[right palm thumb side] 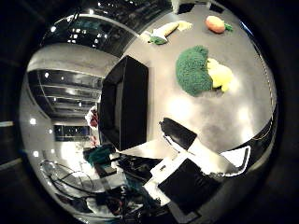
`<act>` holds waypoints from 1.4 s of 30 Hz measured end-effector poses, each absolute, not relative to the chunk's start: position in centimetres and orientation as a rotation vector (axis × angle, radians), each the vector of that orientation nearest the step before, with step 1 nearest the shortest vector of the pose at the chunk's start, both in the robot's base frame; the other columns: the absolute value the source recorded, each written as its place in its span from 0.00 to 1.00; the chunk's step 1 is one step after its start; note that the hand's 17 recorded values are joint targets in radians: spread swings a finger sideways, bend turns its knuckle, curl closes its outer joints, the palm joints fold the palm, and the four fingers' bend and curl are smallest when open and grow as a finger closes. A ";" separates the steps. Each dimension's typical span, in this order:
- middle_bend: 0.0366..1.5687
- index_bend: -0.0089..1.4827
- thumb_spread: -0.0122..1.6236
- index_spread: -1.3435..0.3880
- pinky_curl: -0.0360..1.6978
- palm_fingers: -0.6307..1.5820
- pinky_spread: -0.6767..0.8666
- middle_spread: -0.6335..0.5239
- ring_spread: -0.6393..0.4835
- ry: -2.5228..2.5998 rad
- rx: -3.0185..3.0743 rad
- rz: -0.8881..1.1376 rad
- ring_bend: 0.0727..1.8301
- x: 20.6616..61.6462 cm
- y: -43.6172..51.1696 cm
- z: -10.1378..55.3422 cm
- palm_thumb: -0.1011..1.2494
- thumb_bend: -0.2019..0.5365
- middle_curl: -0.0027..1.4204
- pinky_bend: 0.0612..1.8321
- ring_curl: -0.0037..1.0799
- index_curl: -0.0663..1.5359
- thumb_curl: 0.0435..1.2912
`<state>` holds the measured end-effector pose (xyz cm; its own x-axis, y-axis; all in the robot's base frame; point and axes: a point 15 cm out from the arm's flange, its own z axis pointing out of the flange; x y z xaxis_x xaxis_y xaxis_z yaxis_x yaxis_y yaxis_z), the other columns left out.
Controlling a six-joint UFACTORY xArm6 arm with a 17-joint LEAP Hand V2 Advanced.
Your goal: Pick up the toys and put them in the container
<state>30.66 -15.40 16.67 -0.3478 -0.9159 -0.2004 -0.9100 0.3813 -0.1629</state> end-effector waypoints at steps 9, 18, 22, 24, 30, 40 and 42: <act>0.11 0.10 0.63 0.59 0.21 0.37 0.71 0.61 0.74 2.406 -1.648 0.055 0.11 35.0 -17.2 13.4 0.48 0.23 0.23 0.16 0.23 0.21 0.21; 0.12 0.11 0.62 0.60 0.20 0.35 0.70 0.62 0.74 2.397 -1.733 0.137 0.12 37.6 -17.2 9.3 0.46 0.23 0.23 0.17 0.24 0.20 0.20; 0.12 0.11 0.62 0.60 0.20 0.35 0.69 0.62 0.74 2.377 -1.783 0.157 0.12 38.9 -16.2 7.6 0.46 0.24 0.23 0.17 0.24 0.20 0.20; 0.12 0.11 0.61 0.60 0.20 0.35 0.69 0.62 0.74 2.367 -1.807 0.174 0.12 39.4 -15.6 6.8 0.46 0.24 0.23 0.17 0.24 0.20 0.20; 0.20 0.15 0.61 0.59 0.20 0.62 0.60 0.55 0.60 2.338 -1.857 0.188 0.27 40.4 -14.3 5.9 0.50 0.26 0.25 0.18 0.30 0.22 0.21; 0.54 0.51 0.59 0.58 0.28 0.98 0.20 0.41 0.38 2.304 -1.899 0.137 0.53 40.6 -15.4 6.7 0.62 0.25 0.39 0.46 0.45 0.38 0.24; 0.61 0.60 0.59 0.60 0.31 0.95 0.21 0.42 0.39 2.313 -1.887 0.119 0.59 40.5 -16.2 7.2 0.64 0.25 0.41 0.52 0.48 0.41 0.25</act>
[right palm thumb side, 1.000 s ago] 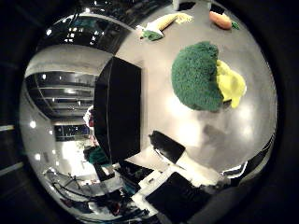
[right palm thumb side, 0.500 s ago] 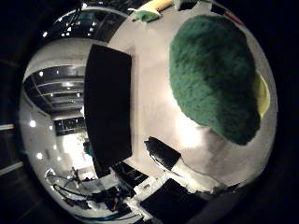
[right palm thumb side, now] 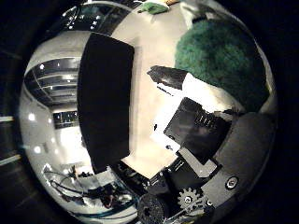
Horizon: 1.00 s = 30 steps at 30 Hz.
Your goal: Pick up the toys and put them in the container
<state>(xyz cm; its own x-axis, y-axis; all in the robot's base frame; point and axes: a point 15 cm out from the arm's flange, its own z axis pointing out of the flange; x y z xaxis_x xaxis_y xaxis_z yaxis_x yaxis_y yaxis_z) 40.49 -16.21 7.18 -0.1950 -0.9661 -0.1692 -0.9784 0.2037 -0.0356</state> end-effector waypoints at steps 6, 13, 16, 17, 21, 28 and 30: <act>0.72 0.70 0.59 0.64 0.38 0.89 0.25 0.44 0.41 2.310 -1.867 0.032 0.68 40.4 -18.6 10.4 0.67 0.25 0.44 0.63 0.52 0.45 0.27; 0.79 0.77 0.59 0.66 0.44 0.85 0.30 0.47 0.42 2.351 -1.830 0.064 0.74 37.0 -20.8 15.5 0.71 0.25 0.44 0.66 0.54 0.46 0.30; 0.80 0.78 0.60 0.66 0.46 0.85 0.30 0.47 0.43 2.347 -1.825 0.043 0.75 36.5 -21.4 18.9 0.72 0.25 0.43 0.66 0.53 0.45 0.30; 0.80 0.78 0.60 0.66 0.47 0.85 0.30 0.46 0.43 2.344 -1.827 0.042 0.75 36.2 -21.3 19.8 0.72 0.24 0.43 0.66 0.53 0.45 0.30; 0.81 0.79 0.60 0.67 0.49 0.84 0.31 0.46 0.43 2.313 -1.831 -0.015 0.76 36.1 -20.9 25.7 0.72 0.24 0.42 0.65 0.53 0.45 0.31; 0.82 0.80 0.60 0.67 0.53 0.84 0.31 0.46 0.43 2.238 -1.862 -0.088 0.77 37.6 -17.0 34.0 0.72 0.24 0.41 0.63 0.52 0.44 0.32; 0.82 0.80 0.60 0.67 0.54 0.84 0.31 0.46 0.43 2.192 -1.896 -0.096 0.77 38.5 -14.0 35.6 0.72 0.24 0.41 0.62 0.51 0.44 0.32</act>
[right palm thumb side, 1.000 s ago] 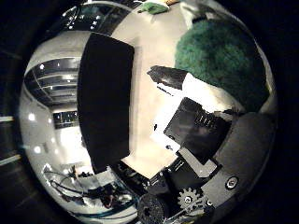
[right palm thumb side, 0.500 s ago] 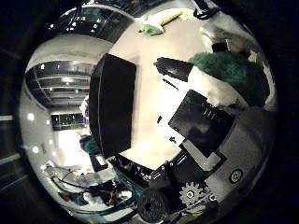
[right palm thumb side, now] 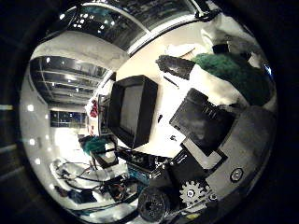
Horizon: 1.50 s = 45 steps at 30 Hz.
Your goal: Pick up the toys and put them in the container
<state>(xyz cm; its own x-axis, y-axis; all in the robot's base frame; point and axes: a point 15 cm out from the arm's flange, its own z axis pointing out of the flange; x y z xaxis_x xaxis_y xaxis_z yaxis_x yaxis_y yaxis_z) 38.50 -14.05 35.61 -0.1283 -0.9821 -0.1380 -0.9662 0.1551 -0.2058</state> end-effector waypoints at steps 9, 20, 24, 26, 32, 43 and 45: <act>0.83 0.80 0.60 0.67 0.57 0.84 0.31 0.47 0.43 1.934 -2.087 -0.040 0.77 40.8 4.6 38.6 0.72 0.24 0.40 0.60 0.51 0.43 0.32; 0.82 0.79 0.60 0.66 0.58 0.84 0.29 0.47 0.42 1.590 -2.181 -0.077 0.76 43.6 23.6 36.3 0.72 0.24 0.39 0.57 0.50 0.43 0.32; 0.74 0.61 0.60 0.62 0.51 0.75 0.20 0.43 0.39 1.498 -2.187 -0.162 0.72 45.3 24.9 34.7 0.69 0.23 0.36 0.53 0.46 0.39 0.32; 0.59 0.46 0.61 0.55 0.50 0.47 0.18 0.38 0.37 1.487 -2.246 -0.163 0.63 45.5 24.9 32.9 0.67 0.23 0.31 0.54 0.42 0.36 0.30; 0.30 0.33 0.62 0.49 0.40 0.22 0.58 0.52 0.67 1.441 -2.408 -0.154 0.31 45.6 23.3 30.9 0.62 0.23 0.21 0.39 0.22 0.27 0.27; 0.10 0.13 0.61 0.49 0.28 0.28 0.76 0.61 0.78 1.467 -2.418 -0.205 0.18 47.1 16.7 31.9 0.57 0.23 0.19 0.28 0.17 0.23 0.24; 0.10 0.12 0.61 0.50 0.27 0.29 0.76 0.62 0.78 1.517 -2.403 -0.216 0.17 47.2 13.9 31.9 0.56 0.23 0.19 0.28 0.18 0.23 0.23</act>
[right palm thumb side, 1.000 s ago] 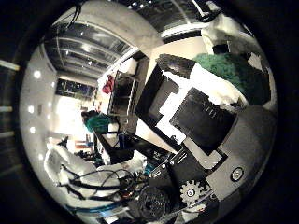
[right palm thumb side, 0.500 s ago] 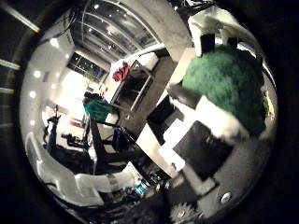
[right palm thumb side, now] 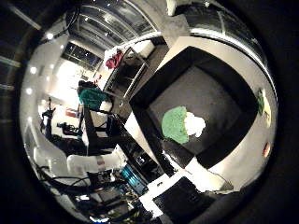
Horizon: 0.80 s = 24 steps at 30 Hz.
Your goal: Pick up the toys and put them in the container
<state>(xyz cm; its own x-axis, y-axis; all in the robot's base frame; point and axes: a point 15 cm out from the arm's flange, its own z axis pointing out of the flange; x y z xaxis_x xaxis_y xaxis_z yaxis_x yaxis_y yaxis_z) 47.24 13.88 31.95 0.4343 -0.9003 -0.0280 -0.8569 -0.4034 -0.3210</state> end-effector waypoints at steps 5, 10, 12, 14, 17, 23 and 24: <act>0.13 0.12 0.61 0.53 0.24 0.32 0.76 0.61 0.75 1.675 -2.349 -0.270 0.16 47.2 4.7 31.7 0.55 0.24 0.21 0.25 0.19 0.22 0.23; 0.14 0.12 0.61 0.54 0.22 0.34 0.73 0.59 0.72 1.851 -2.284 -0.311 0.16 45.9 -7.0 30.1 0.55 0.24 0.23 0.21 0.20 0.22 0.22; 0.15 0.11 0.61 0.54 0.21 0.35 0.72 0.58 0.71 1.922 -2.254 -0.328 0.16 45.0 -12.3 29.3 0.55 0.24 0.23 0.20 0.21 0.22 0.22; 0.16 0.11 0.61 0.54 0.21 0.36 0.71 0.57 0.69 1.973 -2.236 -0.351 0.16 44.2 -17.4 28.3 0.55 0.24 0.23 0.19 0.21 0.21 0.22; 0.16 0.11 0.61 0.54 0.21 0.36 0.70 0.56 0.68 2.001 -2.236 -0.406 0.16 44.1 -23.5 27.0 0.55 0.24 0.23 0.19 0.21 0.21 0.22; 0.14 0.11 0.61 0.54 0.20 0.34 0.69 0.55 0.67 2.041 -2.333 -0.459 0.14 44.8 -33.1 25.0 0.56 0.24 0.23 0.19 0.22 0.21 0.23; 0.14 0.11 0.61 0.54 0.20 0.34 0.69 0.55 0.67 2.043 -2.361 -0.468 0.14 45.0 -34.1 24.8 0.57 0.24 0.23 0.19 0.22 0.21 0.23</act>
<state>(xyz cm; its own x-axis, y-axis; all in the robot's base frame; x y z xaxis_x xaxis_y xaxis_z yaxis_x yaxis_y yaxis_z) 45.00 -34.10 24.76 0.1188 -0.9655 0.2316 -0.9701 -0.1626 -0.1804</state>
